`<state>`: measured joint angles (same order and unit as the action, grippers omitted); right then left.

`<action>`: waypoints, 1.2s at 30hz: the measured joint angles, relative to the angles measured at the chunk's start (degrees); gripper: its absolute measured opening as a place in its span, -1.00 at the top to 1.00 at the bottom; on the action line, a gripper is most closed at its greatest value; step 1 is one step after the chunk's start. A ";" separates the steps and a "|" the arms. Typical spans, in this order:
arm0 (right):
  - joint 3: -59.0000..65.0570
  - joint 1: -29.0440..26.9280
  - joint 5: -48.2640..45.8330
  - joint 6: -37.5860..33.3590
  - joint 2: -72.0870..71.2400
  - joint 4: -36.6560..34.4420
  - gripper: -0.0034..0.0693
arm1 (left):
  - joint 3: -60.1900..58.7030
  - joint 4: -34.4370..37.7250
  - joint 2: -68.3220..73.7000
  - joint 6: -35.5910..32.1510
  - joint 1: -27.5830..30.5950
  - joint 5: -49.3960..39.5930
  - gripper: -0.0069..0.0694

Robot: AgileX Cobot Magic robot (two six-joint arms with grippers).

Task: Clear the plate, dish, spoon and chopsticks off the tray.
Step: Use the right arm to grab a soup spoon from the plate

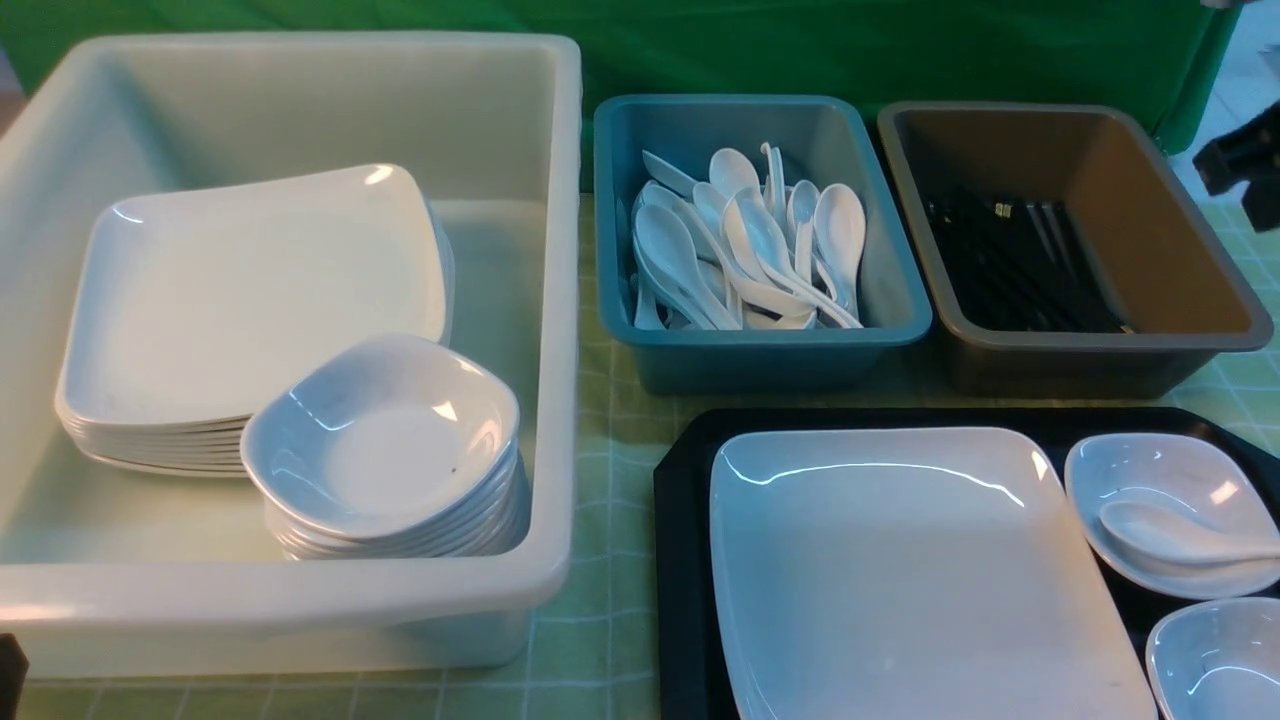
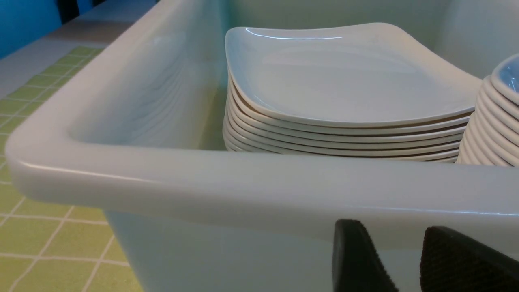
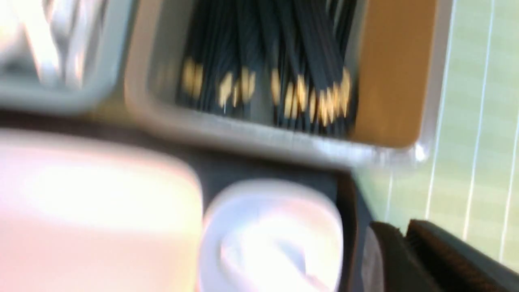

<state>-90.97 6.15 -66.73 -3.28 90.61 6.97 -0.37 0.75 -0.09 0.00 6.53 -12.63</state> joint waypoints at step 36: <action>19.30 -7.07 -2.08 -7.24 11.01 11.49 -0.23 | 0.00 0.00 0.00 0.00 0.00 0.00 0.23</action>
<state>-71.67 -0.92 -68.81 -10.52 101.62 18.46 -0.37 0.75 -0.09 0.00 6.53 -12.63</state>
